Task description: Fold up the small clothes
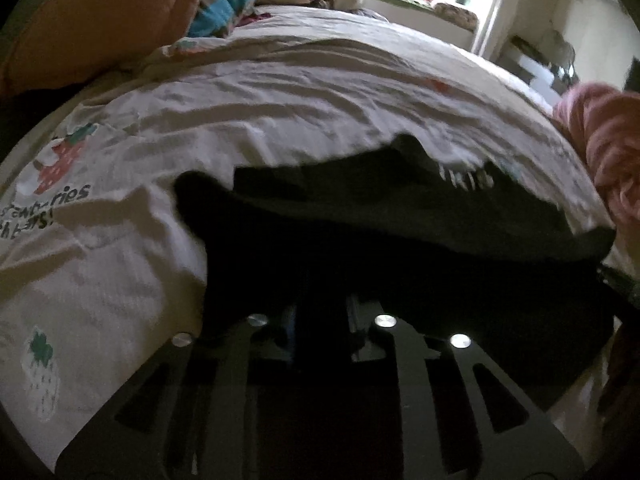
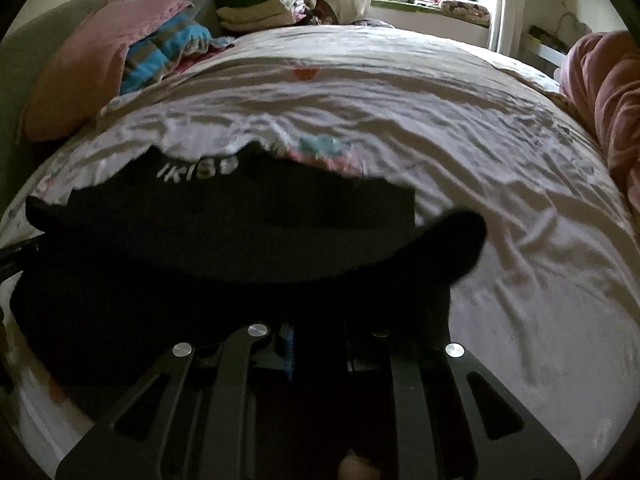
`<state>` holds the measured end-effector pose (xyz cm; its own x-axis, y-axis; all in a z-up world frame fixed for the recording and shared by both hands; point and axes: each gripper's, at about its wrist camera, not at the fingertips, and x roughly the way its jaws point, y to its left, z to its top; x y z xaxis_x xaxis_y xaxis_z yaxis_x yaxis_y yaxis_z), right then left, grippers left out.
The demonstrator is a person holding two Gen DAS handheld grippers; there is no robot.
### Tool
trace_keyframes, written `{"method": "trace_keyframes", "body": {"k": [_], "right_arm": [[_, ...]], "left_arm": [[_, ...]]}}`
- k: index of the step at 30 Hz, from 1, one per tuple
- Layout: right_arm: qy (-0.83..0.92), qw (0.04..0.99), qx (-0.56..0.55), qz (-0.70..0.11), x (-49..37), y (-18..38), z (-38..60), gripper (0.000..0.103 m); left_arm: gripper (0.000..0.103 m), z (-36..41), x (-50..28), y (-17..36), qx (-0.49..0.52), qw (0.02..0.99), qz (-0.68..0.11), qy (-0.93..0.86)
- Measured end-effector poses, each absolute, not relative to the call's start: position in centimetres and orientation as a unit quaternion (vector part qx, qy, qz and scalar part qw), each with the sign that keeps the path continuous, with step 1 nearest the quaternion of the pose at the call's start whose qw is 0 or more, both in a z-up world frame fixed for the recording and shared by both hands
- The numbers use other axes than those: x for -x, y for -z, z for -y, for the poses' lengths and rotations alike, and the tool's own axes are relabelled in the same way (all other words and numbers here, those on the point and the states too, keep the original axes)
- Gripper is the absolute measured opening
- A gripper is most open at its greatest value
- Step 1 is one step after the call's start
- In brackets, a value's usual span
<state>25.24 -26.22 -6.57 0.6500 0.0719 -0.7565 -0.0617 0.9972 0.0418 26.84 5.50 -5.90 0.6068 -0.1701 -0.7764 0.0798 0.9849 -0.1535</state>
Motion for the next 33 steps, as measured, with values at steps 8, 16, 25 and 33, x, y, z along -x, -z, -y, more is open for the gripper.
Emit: {"method": "trace_keyframes", "body": {"k": [8,16,25,33], "right_arm": [[-0.005,0.916,-0.012,-0.4,-28.9,5.3,27.0,0.016],[0.036,0.919,-0.029,-0.392,-29.3,4.7,30.1,0.039],[0.02,0.906,-0.041,-0.421,-29.5,6.4,31.5,0.024],[0.014,0.927,-0.039,-0.373,-28.2,4.4,31.2,0.006]], "left_arm": [[0.024,-9.9,-28.2,5.0,0.115,0.902,-0.413,0.044],[0.044,-11.8,-28.7,6.5,0.147,0.889,-0.432,0.034],[0.023,-10.3,-28.8,7.5,0.134,0.887,-0.437,0.062],[0.003,-9.9,-27.8,5.3,0.097,0.913,-0.393,0.05]]}}
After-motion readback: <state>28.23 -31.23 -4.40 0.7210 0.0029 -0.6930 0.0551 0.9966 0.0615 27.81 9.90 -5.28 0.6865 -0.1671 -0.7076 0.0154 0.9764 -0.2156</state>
